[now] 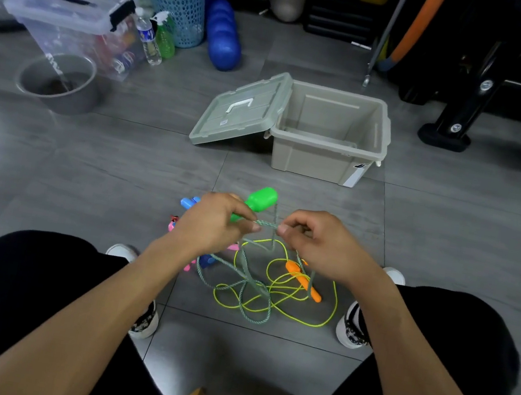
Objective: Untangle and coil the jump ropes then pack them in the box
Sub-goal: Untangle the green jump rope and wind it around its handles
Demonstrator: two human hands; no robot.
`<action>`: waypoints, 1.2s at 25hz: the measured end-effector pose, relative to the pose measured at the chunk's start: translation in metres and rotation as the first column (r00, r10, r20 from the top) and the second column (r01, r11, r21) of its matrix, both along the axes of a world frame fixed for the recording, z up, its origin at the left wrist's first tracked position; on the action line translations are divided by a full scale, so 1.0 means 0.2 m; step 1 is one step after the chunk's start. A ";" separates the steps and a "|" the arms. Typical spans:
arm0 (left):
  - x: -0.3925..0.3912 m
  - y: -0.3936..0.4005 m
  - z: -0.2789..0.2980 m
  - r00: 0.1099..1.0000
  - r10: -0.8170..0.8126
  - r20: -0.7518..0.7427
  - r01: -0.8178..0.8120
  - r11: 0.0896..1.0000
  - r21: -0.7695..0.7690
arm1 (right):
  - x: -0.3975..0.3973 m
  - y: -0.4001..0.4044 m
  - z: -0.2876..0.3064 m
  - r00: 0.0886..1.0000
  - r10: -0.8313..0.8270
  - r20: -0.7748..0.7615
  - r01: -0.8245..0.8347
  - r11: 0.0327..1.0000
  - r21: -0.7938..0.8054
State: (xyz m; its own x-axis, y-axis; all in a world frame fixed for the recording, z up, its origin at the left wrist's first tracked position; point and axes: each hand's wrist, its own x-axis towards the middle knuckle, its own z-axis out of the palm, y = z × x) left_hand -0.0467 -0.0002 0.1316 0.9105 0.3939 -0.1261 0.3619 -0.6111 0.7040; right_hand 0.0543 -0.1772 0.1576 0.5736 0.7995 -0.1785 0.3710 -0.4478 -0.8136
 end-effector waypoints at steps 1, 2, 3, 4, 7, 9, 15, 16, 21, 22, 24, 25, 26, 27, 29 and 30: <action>0.00 0.05 -0.03 0.993 0.082 -0.081 -0.076 0.994 0.078 | 0.01 -0.01 0.00 1.000 -0.007 0.012 0.007 1.000 -0.009; -0.01 0.10 -0.05 0.971 0.163 -0.176 -0.139 0.981 0.139 | 0.02 -0.02 0.01 1.000 -0.013 0.020 0.013 1.000 -0.016; -0.02 0.13 -0.06 0.941 0.214 -0.264 -0.169 0.969 0.182 | 0.02 -0.03 0.02 1.000 -0.025 0.019 0.025 0.999 -0.021; -0.03 0.16 -0.08 0.920 0.223 -0.321 -0.166 0.967 0.194 | 0.03 -0.03 0.02 0.999 -0.039 0.011 0.039 0.999 -0.021; -0.02 0.09 -0.05 0.968 0.046 -0.247 -0.045 0.999 0.011 | 0.02 -0.03 0.02 0.999 -0.049 0.011 0.049 0.999 -0.011; -0.01 -0.01 0.02 0.997 -0.064 -0.051 0.053 0.979 -0.195 | 0.01 -0.01 0.01 0.999 -0.034 0.014 0.034 0.999 0.017; 0.00 0.07 -0.05 0.987 0.141 -0.074 -0.132 0.985 0.114 | 0.01 -0.02 0.01 0.998 0.020 0.060 -0.015 0.996 -0.087; -0.01 0.11 -0.08 0.967 0.201 -0.155 -0.172 0.968 0.185 | 0.02 -0.03 0.02 0.999 0.004 0.046 -0.001 0.996 -0.084; -0.03 0.19 -0.12 0.890 0.255 -0.378 -0.168 0.954 0.248 | 0.06 -0.07 0.04 0.997 -0.058 0.047 0.060 0.997 -0.045; -0.02 0.16 -0.10 0.938 0.169 -0.304 -0.129 0.980 0.149 | 0.05 -0.06 0.04 0.998 -0.048 0.046 0.050 0.998 -0.041; -0.02 0.04 -0.01 0.993 -0.001 -0.117 -0.014 0.992 -0.124 | 0.02 -0.04 0.03 0.999 -0.011 0.042 0.012 1.000 -0.028; -0.01 -0.03 0.02 0.998 -0.060 -0.026 0.054 0.977 -0.204 | 0.01 -0.03 0.03 0.999 0.004 0.036 -0.003 1.000 -0.018; -0.01 -0.07 0.04 0.995 -0.085 0.050 0.094 0.970 -0.225 | 0.00 -0.02 0.03 1.000 0.009 0.025 -0.009 1.000 -0.003; -0.01 -0.09 0.03 0.992 -0.081 0.100 0.100 0.972 -0.213 | 0.00 -0.02 0.03 1.000 0.006 0.011 -0.006 1.000 0.007; 0.00 -0.06 0.02 0.995 0.018 0.097 -0.009 0.996 -0.093 | 0.01 -0.03 0.04 1.000 -0.006 -0.012 0.005 1.000 -0.015; 0.00 -0.01 0.00 0.995 0.087 0.040 -0.087 0.996 0.010 | 0.02 -0.04 0.04 1.000 -0.007 -0.009 0.006 0.999 -0.046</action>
State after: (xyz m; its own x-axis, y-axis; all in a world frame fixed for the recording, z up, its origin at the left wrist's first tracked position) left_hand -0.0460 -0.0014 0.1315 0.8770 0.4729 -0.0851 0.3856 -0.5871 0.7118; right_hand 0.0578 -0.1850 0.1647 0.5769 0.7866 -0.2201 0.3610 -0.4872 -0.7952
